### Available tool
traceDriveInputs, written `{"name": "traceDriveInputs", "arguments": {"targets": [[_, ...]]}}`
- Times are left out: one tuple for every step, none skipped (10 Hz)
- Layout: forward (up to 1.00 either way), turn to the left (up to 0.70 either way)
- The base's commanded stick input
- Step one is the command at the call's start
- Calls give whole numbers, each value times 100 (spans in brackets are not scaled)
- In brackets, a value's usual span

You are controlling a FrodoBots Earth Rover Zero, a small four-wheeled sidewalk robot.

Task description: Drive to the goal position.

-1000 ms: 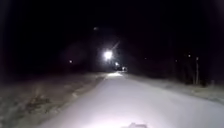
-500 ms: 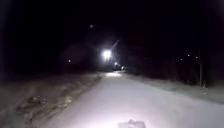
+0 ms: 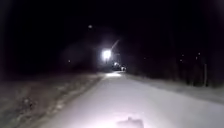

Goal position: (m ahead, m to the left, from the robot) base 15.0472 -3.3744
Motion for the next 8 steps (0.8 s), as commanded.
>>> {"name": "traceDriveInputs", "arguments": {"targets": [[70, 0], [70, 0], [70, 0], [70, 0], [70, 0], [70, 0], [70, 0], [70, 0]]}}
